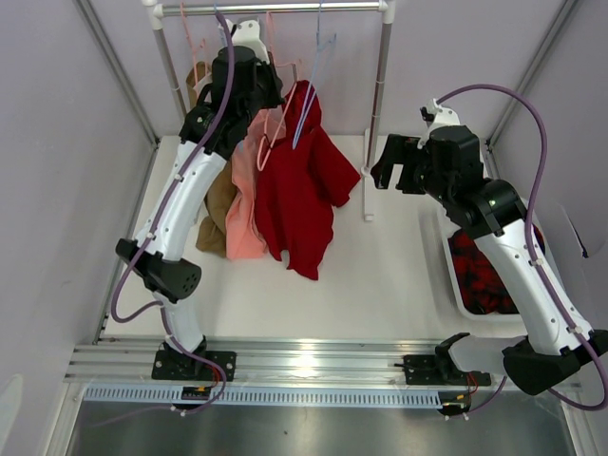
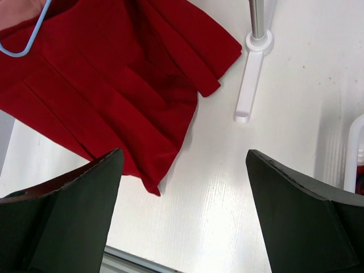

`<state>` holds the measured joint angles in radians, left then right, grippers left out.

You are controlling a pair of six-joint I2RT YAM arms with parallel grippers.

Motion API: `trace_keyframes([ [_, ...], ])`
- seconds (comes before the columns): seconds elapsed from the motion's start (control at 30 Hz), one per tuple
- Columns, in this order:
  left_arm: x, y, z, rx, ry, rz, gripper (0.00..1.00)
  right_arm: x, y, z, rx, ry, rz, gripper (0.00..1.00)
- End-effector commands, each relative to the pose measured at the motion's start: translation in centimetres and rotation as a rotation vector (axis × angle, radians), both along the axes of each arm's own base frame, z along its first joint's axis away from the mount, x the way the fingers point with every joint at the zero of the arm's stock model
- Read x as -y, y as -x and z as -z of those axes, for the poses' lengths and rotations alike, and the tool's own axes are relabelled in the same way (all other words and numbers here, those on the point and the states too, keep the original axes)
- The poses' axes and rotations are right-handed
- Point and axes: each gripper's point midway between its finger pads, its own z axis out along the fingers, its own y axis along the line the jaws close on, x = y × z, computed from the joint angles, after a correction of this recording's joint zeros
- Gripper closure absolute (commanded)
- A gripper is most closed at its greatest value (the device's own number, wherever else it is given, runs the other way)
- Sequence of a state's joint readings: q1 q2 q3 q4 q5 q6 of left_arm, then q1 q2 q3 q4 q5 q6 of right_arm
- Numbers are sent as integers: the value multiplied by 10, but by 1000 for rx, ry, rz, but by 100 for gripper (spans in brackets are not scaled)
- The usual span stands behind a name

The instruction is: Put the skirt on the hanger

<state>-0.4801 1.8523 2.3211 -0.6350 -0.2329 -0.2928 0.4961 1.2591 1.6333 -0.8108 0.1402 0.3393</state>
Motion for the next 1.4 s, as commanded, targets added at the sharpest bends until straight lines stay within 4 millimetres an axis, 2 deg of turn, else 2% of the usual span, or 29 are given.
trace_keyframes([
  [0.0,-16,-4,-66,214,17,-19,100,4,3,-8,26,-4,-6,5],
  [0.3,-20,-12,-68,252,-39,4,100,4,-1,1,17,2,-4,5],
  [0.53,-24,-17,-81,298,1,-30,100,3,-1,1,15,-8,-5,5],
  [0.67,-27,-14,-92,339,51,-53,100,3,-1,1,15,-6,-4,5],
  [0.8,-35,-12,-111,398,64,-83,100,3,-3,4,10,3,-9,5],
  [0.87,-36,-17,-115,409,61,-94,100,3,-4,7,2,5,-14,5],
  [1.07,-29,-37,-100,395,53,-87,100,2,-6,11,-10,7,-19,4],
  [1.37,-14,-66,-57,315,58,-53,100,1,-6,24,-40,11,-22,4],
])
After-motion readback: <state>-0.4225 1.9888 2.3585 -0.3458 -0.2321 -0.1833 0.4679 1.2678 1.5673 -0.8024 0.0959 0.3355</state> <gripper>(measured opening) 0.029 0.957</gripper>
